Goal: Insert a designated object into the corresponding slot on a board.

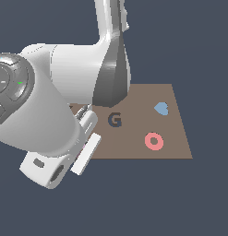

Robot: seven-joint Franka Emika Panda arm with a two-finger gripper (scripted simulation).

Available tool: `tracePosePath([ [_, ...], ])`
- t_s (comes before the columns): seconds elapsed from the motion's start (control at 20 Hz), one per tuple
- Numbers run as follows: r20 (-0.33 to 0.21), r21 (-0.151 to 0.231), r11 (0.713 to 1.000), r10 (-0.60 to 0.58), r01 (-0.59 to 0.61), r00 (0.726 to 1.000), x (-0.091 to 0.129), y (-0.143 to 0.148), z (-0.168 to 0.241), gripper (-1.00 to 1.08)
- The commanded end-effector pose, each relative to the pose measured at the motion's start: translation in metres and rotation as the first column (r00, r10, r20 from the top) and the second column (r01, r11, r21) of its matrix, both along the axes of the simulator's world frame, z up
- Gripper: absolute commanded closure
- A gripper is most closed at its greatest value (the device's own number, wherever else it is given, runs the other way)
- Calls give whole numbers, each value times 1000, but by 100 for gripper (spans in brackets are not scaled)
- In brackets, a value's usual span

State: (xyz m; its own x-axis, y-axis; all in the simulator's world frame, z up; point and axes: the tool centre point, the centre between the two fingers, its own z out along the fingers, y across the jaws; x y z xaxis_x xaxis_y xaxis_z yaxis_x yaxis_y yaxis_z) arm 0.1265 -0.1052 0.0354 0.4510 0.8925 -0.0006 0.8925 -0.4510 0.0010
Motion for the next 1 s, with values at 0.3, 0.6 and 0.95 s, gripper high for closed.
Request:
tracePosePath([
  [0.3, 1, -1, 927, 375, -375, 927, 4, 34, 1, 108],
  [0.6, 1, -1, 790, 613, -613, 790, -3, 59, 2, 108],
  [0.95, 1, -2, 552, 834, -834, 552, -18, 84, 3, 108],
])
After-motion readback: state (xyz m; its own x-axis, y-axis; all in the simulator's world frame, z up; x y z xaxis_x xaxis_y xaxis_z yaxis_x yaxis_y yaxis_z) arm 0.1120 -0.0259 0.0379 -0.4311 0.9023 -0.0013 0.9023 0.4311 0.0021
